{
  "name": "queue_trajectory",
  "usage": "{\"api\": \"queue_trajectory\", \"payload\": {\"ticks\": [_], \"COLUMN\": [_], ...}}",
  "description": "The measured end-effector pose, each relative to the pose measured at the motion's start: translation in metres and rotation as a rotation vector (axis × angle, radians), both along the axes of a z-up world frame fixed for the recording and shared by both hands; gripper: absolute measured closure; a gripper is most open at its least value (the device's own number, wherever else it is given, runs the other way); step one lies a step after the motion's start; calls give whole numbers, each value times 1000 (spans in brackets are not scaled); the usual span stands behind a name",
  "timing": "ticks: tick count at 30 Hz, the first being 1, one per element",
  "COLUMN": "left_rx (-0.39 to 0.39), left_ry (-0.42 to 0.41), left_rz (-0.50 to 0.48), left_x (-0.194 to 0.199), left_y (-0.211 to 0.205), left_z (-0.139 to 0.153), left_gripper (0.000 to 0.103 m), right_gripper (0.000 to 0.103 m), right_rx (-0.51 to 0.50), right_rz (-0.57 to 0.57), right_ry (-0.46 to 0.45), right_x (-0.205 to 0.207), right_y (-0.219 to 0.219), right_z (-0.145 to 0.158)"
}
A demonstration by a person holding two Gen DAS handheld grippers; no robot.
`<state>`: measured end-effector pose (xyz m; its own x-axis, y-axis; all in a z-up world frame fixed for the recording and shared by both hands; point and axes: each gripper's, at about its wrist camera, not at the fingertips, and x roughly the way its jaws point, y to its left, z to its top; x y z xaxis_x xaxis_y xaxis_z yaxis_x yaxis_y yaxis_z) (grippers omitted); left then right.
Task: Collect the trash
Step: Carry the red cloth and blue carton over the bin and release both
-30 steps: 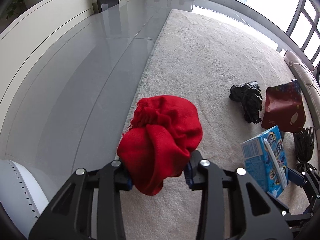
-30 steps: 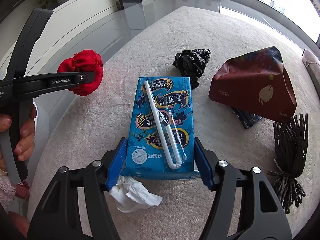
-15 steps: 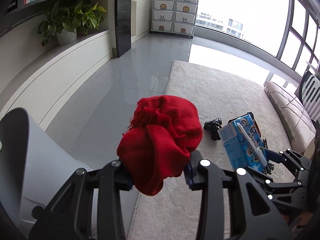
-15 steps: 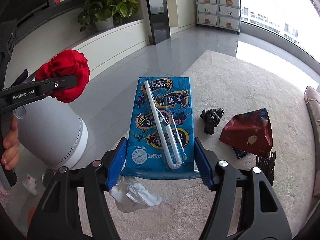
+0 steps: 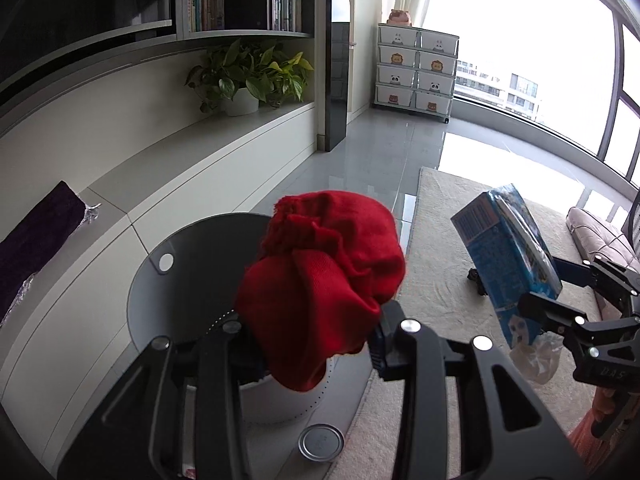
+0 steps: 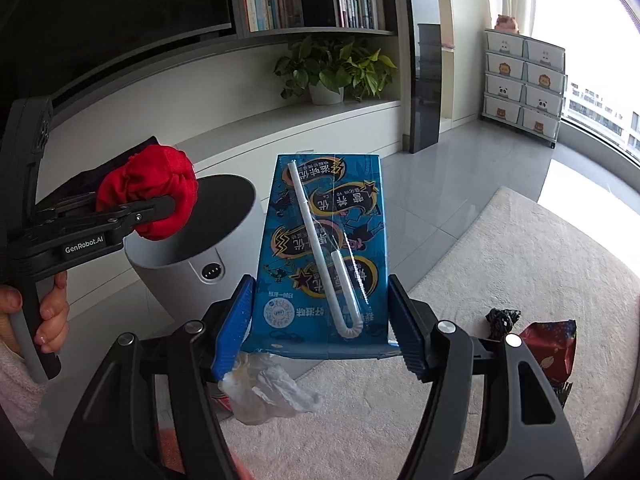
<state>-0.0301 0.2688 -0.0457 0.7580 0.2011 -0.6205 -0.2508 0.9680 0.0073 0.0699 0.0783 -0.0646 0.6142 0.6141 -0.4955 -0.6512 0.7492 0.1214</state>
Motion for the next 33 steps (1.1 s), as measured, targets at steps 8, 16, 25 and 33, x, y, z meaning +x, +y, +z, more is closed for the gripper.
{"api": "queue_trajectory", "payload": {"ticks": [8, 16, 25, 33], "left_rx": [11, 9, -5, 18], "left_ry": [-14, 1, 24, 78], "left_rz": [123, 173, 160, 138], "left_x": [-58, -78, -56, 3], "left_y": [55, 80, 92, 81], "left_z": [16, 15, 8, -8], "left_gripper": [65, 65, 65, 49], "right_gripper": [40, 19, 19, 19], "right_rx": [-22, -61, -40, -27], "right_rz": [171, 233, 229, 178], "right_ry": [-43, -34, -44, -23], "right_x": [-8, 5, 3, 0], "right_y": [93, 183, 170, 103], "right_z": [43, 56, 57, 43]}}
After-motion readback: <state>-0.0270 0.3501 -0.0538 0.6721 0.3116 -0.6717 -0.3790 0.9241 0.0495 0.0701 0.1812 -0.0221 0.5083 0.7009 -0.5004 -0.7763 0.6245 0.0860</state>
